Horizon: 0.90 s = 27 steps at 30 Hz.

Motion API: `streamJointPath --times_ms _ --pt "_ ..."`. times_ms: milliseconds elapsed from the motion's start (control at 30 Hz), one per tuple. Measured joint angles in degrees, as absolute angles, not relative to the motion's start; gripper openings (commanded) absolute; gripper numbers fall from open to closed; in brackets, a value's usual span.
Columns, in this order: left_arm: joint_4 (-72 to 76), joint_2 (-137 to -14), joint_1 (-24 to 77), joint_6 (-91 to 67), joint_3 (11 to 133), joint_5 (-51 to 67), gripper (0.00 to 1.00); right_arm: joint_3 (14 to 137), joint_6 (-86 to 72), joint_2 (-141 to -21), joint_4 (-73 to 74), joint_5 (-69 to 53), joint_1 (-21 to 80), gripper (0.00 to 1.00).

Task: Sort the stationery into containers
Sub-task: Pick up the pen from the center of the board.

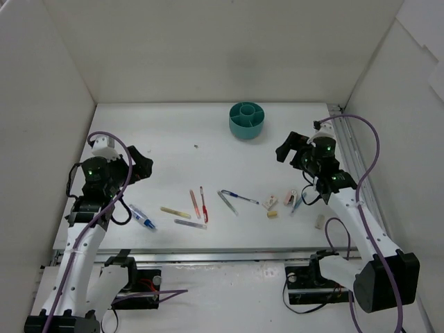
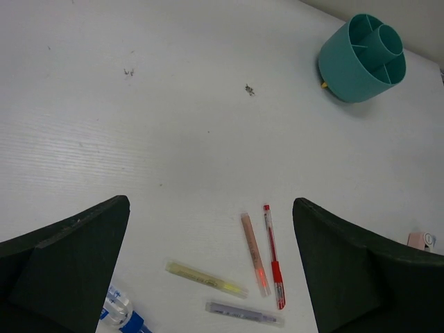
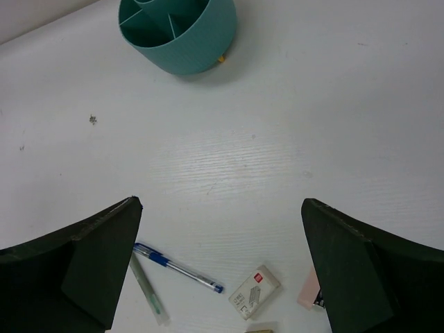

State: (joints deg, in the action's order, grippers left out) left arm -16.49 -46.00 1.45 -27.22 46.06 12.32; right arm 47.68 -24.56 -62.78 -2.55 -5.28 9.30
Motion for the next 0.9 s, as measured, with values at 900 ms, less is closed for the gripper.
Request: streamJointPath --times_ms 900 --pt "-16.5 -46.4 1.9 -27.2 45.1 13.3 1.00 59.8 5.1 -92.8 14.3 -4.5 35.0 0.86"
